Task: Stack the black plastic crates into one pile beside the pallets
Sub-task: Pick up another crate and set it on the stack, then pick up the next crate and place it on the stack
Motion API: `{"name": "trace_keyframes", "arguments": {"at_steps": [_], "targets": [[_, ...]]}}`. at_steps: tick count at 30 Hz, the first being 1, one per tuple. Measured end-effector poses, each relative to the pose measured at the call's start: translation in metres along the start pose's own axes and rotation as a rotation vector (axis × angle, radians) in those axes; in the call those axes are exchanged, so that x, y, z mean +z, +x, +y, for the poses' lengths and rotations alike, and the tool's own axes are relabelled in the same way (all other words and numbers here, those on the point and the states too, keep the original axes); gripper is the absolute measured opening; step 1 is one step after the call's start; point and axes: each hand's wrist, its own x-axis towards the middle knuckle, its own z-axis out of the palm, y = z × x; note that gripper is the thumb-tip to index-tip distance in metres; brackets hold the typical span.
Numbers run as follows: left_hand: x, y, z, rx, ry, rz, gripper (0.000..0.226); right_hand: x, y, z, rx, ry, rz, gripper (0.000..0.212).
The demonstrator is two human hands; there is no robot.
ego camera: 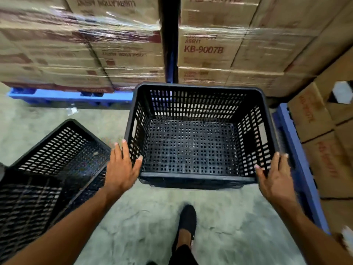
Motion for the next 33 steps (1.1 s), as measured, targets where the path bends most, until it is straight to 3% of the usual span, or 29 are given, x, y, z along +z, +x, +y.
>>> {"name": "trace_keyframes", "arguments": {"at_steps": [4, 6, 9, 10, 13, 14, 22, 29, 33], "targets": [[-0.007, -0.048, -0.012, -0.001, 0.009, -0.229, 0.074, -0.01, -0.059, -0.003, 0.044, -0.083, -0.127, 0.069], [-0.031, -0.085, -0.015, 0.007, -0.015, -0.319, 0.068, -0.03, -0.097, -0.019, -0.028, -0.12, -0.191, 0.093], [-0.071, -0.14, -0.015, -0.019, -0.134, -0.309, 0.066, -0.051, -0.139, -0.051, -0.101, -0.164, -0.278, 0.128], [-0.09, -0.161, -0.017, -0.035, -0.177, -0.282, 0.066, -0.064, -0.156, -0.072, -0.132, -0.174, -0.321, 0.123], [-0.137, -0.21, -0.029, -0.072, -0.24, -0.188, 0.068, -0.096, -0.199, -0.133, -0.255, -0.17, -0.376, 0.073], [-0.154, -0.227, -0.037, -0.097, -0.26, -0.152, 0.069, -0.105, -0.213, -0.153, -0.318, -0.183, -0.379, 0.066], [-0.235, -0.348, -0.142, -0.355, -0.381, 0.163, 0.064, -0.141, -0.302, -0.287, -0.729, -0.158, -0.326, 0.057], [-0.224, -0.441, -0.276, -0.718, -0.554, 0.359, 0.046, -0.11, -0.359, -0.397, -1.003, -0.215, -0.352, 0.058], [-0.216, -0.451, -0.342, -0.876, -0.599, 0.413, 0.04, -0.065, -0.376, -0.467, -1.12, -0.305, -0.369, 0.061]]}}
